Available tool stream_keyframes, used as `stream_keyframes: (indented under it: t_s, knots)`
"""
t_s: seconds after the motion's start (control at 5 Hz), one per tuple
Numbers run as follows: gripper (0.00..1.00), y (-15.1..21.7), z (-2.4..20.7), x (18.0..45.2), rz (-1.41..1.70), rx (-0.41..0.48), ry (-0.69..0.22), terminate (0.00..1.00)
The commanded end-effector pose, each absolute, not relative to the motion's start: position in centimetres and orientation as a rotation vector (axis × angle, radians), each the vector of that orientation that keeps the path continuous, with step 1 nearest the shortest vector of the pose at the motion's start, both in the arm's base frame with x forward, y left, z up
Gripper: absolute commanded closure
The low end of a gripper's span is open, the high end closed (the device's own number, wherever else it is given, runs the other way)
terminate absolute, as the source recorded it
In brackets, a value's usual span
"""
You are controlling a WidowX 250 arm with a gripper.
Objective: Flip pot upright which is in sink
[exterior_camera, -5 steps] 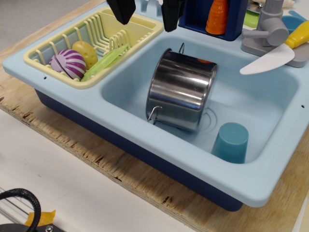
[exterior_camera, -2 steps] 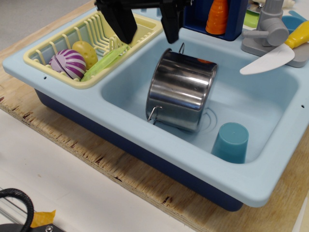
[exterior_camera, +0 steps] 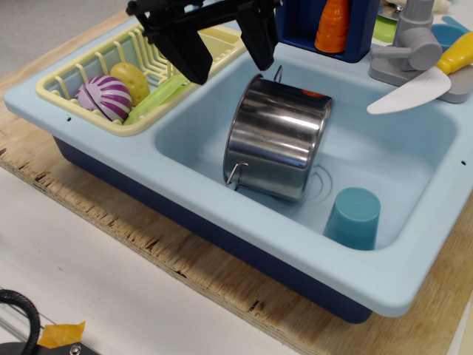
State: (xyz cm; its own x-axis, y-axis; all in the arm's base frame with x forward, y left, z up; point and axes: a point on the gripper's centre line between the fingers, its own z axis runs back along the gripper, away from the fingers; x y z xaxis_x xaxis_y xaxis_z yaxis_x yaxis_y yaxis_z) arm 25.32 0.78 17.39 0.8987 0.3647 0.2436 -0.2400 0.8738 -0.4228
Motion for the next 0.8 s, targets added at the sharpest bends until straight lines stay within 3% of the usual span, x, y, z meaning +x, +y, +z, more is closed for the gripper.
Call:
stream_keyframes:
  t_s: [0.0,0.6]
  knots:
    - [0.00,1.1,16.8,25.3,0.374,-0.498,-0.339,0.00]
    - [0.00,-0.7,14.6,26.2,0.400,-0.652,-0.343,0.00]
